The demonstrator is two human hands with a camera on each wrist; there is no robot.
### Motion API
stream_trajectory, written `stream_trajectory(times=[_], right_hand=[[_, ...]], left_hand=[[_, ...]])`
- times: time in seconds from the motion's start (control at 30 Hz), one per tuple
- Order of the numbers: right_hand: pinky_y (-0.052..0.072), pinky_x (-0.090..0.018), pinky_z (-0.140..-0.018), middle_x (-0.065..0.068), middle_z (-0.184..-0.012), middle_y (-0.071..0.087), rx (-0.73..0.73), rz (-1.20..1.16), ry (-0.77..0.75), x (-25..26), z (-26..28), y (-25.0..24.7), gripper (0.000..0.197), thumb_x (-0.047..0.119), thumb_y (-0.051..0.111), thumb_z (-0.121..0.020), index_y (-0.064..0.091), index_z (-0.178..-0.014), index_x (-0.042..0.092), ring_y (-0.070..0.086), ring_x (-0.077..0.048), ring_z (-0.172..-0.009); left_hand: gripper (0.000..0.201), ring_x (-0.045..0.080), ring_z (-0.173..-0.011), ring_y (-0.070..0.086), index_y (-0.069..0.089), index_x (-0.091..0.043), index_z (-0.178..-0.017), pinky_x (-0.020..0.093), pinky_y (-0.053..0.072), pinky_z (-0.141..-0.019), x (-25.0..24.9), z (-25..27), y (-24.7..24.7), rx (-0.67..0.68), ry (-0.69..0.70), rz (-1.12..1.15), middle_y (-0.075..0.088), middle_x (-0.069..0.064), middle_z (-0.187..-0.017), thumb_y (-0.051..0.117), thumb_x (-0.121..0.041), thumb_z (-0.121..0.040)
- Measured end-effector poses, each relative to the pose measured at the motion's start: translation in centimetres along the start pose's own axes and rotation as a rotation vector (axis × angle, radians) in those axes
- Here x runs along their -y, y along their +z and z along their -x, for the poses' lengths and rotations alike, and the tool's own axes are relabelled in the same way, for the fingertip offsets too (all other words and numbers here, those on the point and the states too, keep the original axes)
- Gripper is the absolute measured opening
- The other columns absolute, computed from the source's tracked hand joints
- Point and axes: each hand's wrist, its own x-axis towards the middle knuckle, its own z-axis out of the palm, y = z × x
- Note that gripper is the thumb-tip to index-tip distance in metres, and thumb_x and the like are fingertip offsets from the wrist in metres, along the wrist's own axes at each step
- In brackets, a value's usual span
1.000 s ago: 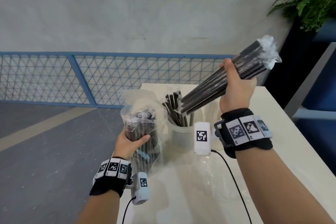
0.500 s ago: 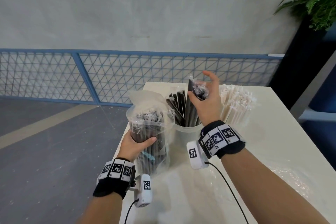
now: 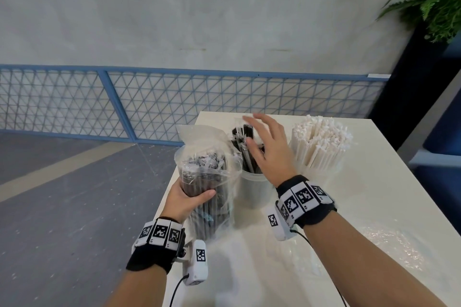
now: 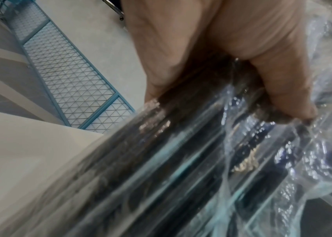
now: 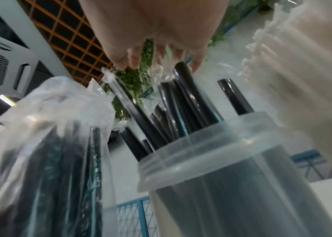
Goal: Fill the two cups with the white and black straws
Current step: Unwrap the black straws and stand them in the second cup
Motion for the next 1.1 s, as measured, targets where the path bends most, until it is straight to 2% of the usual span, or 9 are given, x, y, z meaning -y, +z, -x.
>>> stream_trajectory(times=[0.13, 0.23, 0.3, 0.4, 0.5, 0.67, 0.87, 1.0, 1.1], right_hand=[[0.035, -0.043, -0.102, 0.001, -0.124, 0.059, 0.214, 0.205, -0.020, -0.7, 0.9, 1.2, 0.048, 0.041, 0.029, -0.089, 0.062, -0.118, 0.021, 0.052, -0.024, -0.115], [0.039, -0.026, -0.096, -0.001, -0.114, 0.061, -0.106, -0.004, 0.010, 0.6, 1.1, 0.2, 0.033, 0.030, 0.043, -0.092, 0.062, -0.114, 0.016, 0.052, -0.013, -0.105], [0.041, -0.013, -0.088, -0.002, -0.104, 0.062, -0.171, -0.174, -0.066, 2.6, 1.6, -0.5, 0.023, 0.020, 0.051, -0.091, 0.064, -0.107, 0.010, 0.054, -0.005, -0.093], [0.044, -0.013, -0.088, -0.002, -0.108, 0.062, 0.040, -0.195, -0.092, 4.7, 2.8, 0.1, 0.028, 0.024, 0.056, -0.089, 0.061, -0.113, 0.011, 0.056, -0.004, -0.096], [0.041, -0.022, -0.100, -0.002, -0.124, 0.058, 0.221, -0.158, 0.043, 4.3, 4.0, 1.3, 0.044, 0.028, 0.064, -0.085, 0.054, -0.126, 0.014, 0.055, -0.011, -0.112], [0.034, -0.012, -0.095, 0.001, -0.133, 0.054, 0.423, -0.224, 0.194, 3.8, 4.4, 1.4, 0.065, 0.028, 0.072, -0.078, 0.043, -0.135, 0.017, 0.052, -0.009, -0.119], [0.028, -0.018, -0.103, -0.003, -0.134, 0.042, 0.462, -0.190, 0.212, 3.6, 4.7, 2.5, 0.076, 0.030, 0.078, -0.070, 0.041, -0.136, 0.018, 0.041, -0.015, -0.124], [0.035, -0.024, -0.101, 0.002, -0.119, 0.045, 0.438, -0.301, 0.338, 3.5, 5.0, 3.3, 0.078, 0.046, 0.075, -0.057, 0.052, -0.127, 0.018, 0.047, -0.013, -0.114], [0.042, -0.028, -0.099, 0.009, -0.108, 0.047, 0.351, -0.395, 0.387, 3.8, 5.5, 4.0, 0.061, 0.039, 0.079, -0.060, 0.062, -0.114, 0.015, 0.051, -0.015, -0.110]], left_hand=[[0.048, 0.009, -0.091, 0.069, 0.062, -0.024, -0.097, 0.024, 0.055, -0.078, 0.0, 0.1, -0.1, 0.016, 0.015, 0.007, 0.075, -0.011, -0.087, 0.079, 0.001, -0.061], [0.051, 0.014, -0.095, 0.069, 0.063, -0.022, -0.100, 0.027, 0.055, -0.079, 0.0, 0.3, -0.4, 0.034, 0.032, 0.016, 0.075, -0.005, -0.092, 0.085, -0.008, -0.056], [0.062, 0.018, -0.096, 0.068, 0.064, -0.019, -0.102, 0.034, 0.054, -0.083, 0.1, 0.2, -0.6, 0.040, 0.028, 0.007, 0.074, 0.002, -0.097, 0.091, -0.021, -0.047], [0.073, 0.023, -0.097, 0.068, 0.064, -0.011, -0.104, 0.040, 0.053, -0.087, 0.1, 0.4, -0.5, 0.064, 0.028, 0.002, 0.073, 0.009, -0.099, 0.091, -0.031, -0.039], [0.087, 0.024, -0.098, 0.068, 0.062, -0.006, -0.110, 0.038, 0.054, -0.086, 0.1, 0.6, -0.2, 0.119, 0.019, 0.020, 0.073, 0.010, -0.102, 0.092, -0.040, -0.036], [0.087, 0.020, -0.085, 0.071, 0.060, -0.005, -0.104, 0.028, 0.057, -0.072, 0.2, 0.8, -0.3, 0.171, -0.033, 0.004, 0.075, 0.004, -0.088, 0.095, -0.034, -0.029], [0.057, 0.006, -0.080, 0.069, 0.058, -0.006, -0.105, 0.017, 0.053, -0.071, 0.0, 0.9, 0.1, 0.214, -0.057, -0.058, 0.075, -0.005, -0.082, 0.077, 0.016, -0.057], [0.059, 0.007, -0.082, 0.069, 0.058, -0.011, -0.102, 0.018, 0.054, -0.073, 0.1, 0.7, -0.1, 0.250, -0.071, -0.074, 0.075, -0.008, -0.083, 0.080, 0.013, -0.053], [0.059, 0.011, -0.086, 0.069, 0.059, -0.010, -0.103, 0.023, 0.055, -0.079, 0.2, 0.6, -0.2, 0.217, -0.068, -0.069, 0.074, -0.003, -0.086, 0.082, 0.008, -0.051]])
